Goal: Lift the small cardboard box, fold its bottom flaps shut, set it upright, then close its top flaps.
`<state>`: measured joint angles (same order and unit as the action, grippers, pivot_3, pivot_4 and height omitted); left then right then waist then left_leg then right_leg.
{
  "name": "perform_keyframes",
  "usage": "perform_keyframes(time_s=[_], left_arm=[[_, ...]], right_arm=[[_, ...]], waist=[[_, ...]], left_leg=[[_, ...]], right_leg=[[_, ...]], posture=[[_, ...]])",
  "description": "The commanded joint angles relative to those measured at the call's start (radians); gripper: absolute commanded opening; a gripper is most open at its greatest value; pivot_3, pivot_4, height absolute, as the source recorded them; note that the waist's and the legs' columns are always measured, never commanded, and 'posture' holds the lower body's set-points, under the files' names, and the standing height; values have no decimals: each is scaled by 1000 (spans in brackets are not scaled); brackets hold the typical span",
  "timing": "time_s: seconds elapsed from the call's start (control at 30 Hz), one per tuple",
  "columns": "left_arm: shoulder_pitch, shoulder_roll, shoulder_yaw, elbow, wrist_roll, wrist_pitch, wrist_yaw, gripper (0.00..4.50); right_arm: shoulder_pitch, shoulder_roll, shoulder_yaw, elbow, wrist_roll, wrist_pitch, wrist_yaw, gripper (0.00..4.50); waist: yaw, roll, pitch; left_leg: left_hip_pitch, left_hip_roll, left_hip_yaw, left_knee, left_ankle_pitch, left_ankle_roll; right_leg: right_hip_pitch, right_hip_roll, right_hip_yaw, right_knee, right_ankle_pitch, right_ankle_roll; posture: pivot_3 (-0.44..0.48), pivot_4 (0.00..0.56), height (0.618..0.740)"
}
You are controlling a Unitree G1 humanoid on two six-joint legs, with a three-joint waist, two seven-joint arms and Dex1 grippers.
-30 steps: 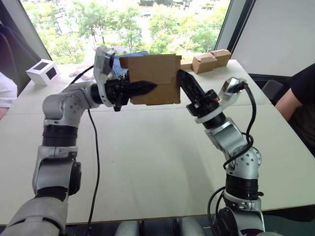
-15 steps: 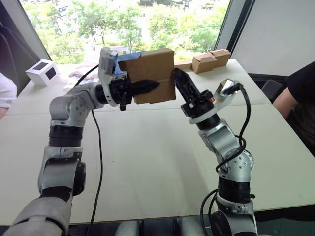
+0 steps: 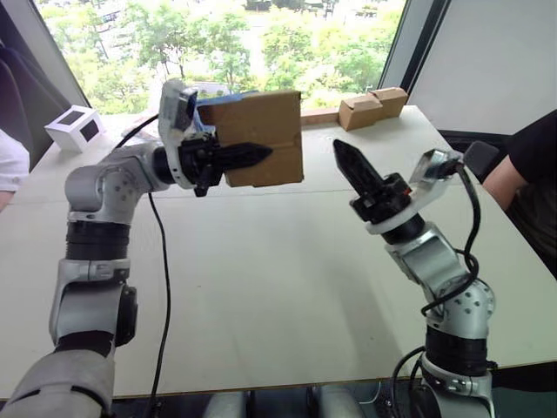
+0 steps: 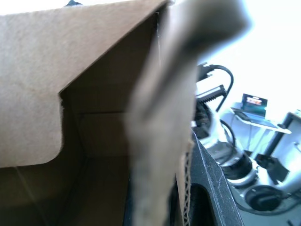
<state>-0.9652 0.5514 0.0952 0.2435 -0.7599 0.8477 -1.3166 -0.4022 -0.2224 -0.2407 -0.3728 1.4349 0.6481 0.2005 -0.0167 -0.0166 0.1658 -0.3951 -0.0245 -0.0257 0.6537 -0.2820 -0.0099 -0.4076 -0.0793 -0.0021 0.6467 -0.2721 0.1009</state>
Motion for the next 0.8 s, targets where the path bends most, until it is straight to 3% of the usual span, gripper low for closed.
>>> perform_keyframes(time_s=[0.03,0.47,0.67,0.8], left_arm=[[1,10,15,-48,-32,20,-7,0],[10,-34,9,-67,-39,35,25,0],[12,-38,4,-70,-27,31,42,0],[8,29,-75,-109,73,-29,24,0]], right_arm=[[-15,-10,10,-26,-32,-16,13,41],[-29,-11,139,-64,-127,17,66,41],[-3,-23,121,-72,-123,26,66,41],[60,-160,46,-90,-137,61,90,41]], waist=[[0,0,0],[2,0,0],[2,0,0],[5,0,0]], left_leg=[[0,0,0,0,0,0],[0,0,0,0,0,0],[0,0,0,0,0,0],[0,0,0,0,0,0]], right_leg=[[0,0,0,0,0,0],[0,0,0,0,0,0],[0,0,0,0,0,0],[0,0,0,0,0,0]], posture=[[0,150,737],[0,150,737],[0,150,737],[0,150,737]])
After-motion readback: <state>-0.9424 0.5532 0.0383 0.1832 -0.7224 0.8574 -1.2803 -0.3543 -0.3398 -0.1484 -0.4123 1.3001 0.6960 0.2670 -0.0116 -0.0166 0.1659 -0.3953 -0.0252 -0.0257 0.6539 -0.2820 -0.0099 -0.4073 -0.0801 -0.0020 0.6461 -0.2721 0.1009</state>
